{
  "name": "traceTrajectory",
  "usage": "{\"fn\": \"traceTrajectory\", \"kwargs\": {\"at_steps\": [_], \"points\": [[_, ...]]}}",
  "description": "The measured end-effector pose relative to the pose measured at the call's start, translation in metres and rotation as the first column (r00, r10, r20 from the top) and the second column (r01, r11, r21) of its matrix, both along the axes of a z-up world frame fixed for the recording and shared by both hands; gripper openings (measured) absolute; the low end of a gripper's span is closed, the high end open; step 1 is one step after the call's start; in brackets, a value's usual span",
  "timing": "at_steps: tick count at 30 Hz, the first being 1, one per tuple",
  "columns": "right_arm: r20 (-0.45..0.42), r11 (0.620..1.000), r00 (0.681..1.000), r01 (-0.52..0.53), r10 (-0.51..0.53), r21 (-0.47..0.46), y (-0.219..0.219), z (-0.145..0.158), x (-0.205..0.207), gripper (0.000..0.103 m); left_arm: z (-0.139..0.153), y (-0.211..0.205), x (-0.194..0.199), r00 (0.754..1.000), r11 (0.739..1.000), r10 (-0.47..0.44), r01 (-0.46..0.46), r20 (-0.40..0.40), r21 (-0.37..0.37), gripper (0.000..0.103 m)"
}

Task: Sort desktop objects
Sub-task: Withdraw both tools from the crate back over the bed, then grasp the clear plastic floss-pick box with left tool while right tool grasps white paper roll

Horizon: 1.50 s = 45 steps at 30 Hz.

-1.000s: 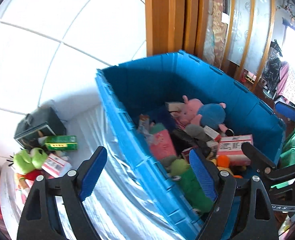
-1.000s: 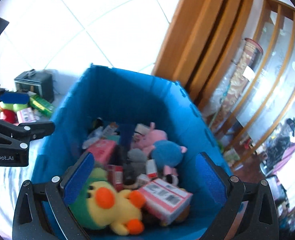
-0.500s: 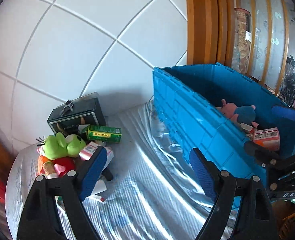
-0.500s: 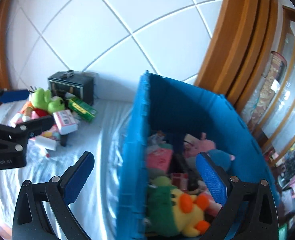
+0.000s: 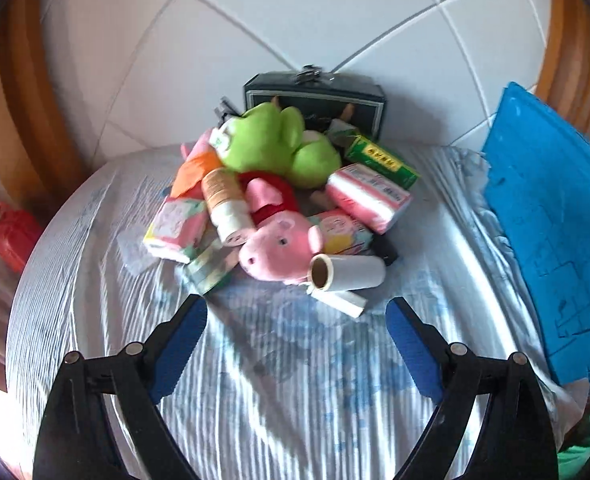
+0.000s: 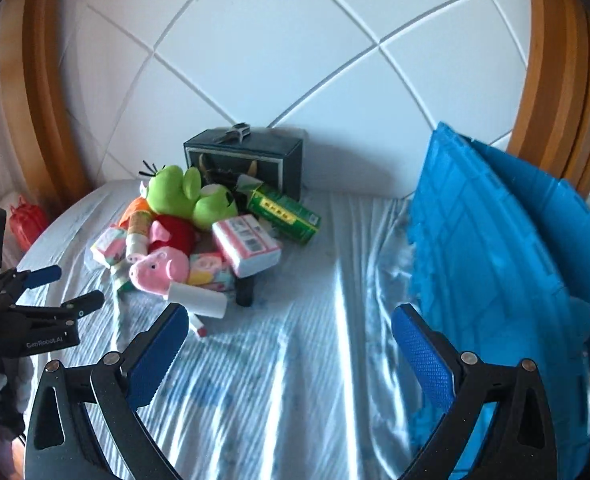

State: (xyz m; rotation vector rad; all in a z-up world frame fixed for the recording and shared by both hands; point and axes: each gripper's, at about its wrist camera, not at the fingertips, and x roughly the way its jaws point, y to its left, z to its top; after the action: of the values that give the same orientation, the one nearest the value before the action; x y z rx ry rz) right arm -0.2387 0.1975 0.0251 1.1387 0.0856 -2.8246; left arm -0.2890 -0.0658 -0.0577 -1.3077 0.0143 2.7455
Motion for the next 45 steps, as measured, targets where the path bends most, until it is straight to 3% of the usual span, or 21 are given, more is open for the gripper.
{"fn": "traceTrajectory", "kwargs": {"at_steps": [3,6,13,20,27,30,31,32,33,34,35,37,45], "points": [[0.069,1.0,0.998,-0.012,0.014,-0.028,-0.021,-0.029,-0.02,0.103,-0.028,-0.05,-0.005,0.996,0.997,0.067,-0.068,0.054,0.029,0.092],[0.132,0.999,0.991,-0.023,0.03,-0.049,-0.038,-0.056,-0.038,0.103,-0.052,-0.098,-0.017,0.985,0.988,0.152,-0.153,0.086,0.01,0.092],[0.234,0.999,0.972,-0.013,0.024,-0.046,-0.056,-0.098,-0.082,0.103,-0.086,-0.194,-0.076,0.921,0.93,0.359,-0.366,0.15,0.025,0.092],[0.298,0.999,0.954,0.026,-0.011,-0.046,-0.052,-0.131,-0.121,0.103,-0.128,-0.234,-0.164,0.864,0.875,0.452,-0.478,0.223,0.078,0.092],[0.355,0.998,0.935,0.048,-0.027,-0.051,-0.047,-0.166,-0.148,0.103,-0.163,-0.227,-0.228,0.862,0.883,0.434,-0.465,0.261,0.068,0.092],[0.365,0.997,0.931,0.042,-0.014,-0.068,-0.051,-0.177,-0.156,0.103,-0.174,-0.236,-0.226,0.852,0.868,0.426,-0.48,0.303,0.129,0.09],[0.37,0.997,0.929,0.031,-0.001,-0.074,-0.054,-0.181,-0.158,0.103,-0.178,-0.239,-0.222,0.849,0.865,0.425,-0.483,0.313,0.136,0.083],[0.373,0.997,0.928,0.015,0.014,-0.075,-0.058,-0.185,-0.159,0.103,-0.179,-0.24,-0.218,0.857,0.873,0.419,-0.471,0.299,0.127,0.075],[0.376,0.997,0.926,-0.003,0.031,-0.074,-0.064,-0.189,-0.16,0.103,-0.178,-0.237,-0.214,0.87,0.893,0.406,-0.443,0.282,0.082,0.071],[0.38,0.997,0.924,-0.025,0.05,-0.071,-0.07,-0.193,-0.161,0.103,-0.179,-0.234,-0.211,0.876,0.908,0.397,-0.419,0.276,0.023,0.06],[0.383,0.996,0.921,-0.048,0.072,-0.072,-0.076,-0.197,-0.162,0.103,-0.178,-0.229,-0.207,0.884,0.919,0.388,-0.392,0.259,-0.041,0.06],[0.385,0.992,0.916,-0.086,0.113,-0.089,-0.09,-0.201,-0.162,0.103,-0.178,-0.223,-0.193,0.903,0.934,0.357,-0.348,0.239,-0.082,0.06],[0.38,0.981,0.91,-0.118,0.168,-0.152,-0.128,-0.201,-0.17,0.103,-0.178,-0.215,-0.107,0.908,0.941,0.336,-0.336,0.25,-0.044,0.06]]}}
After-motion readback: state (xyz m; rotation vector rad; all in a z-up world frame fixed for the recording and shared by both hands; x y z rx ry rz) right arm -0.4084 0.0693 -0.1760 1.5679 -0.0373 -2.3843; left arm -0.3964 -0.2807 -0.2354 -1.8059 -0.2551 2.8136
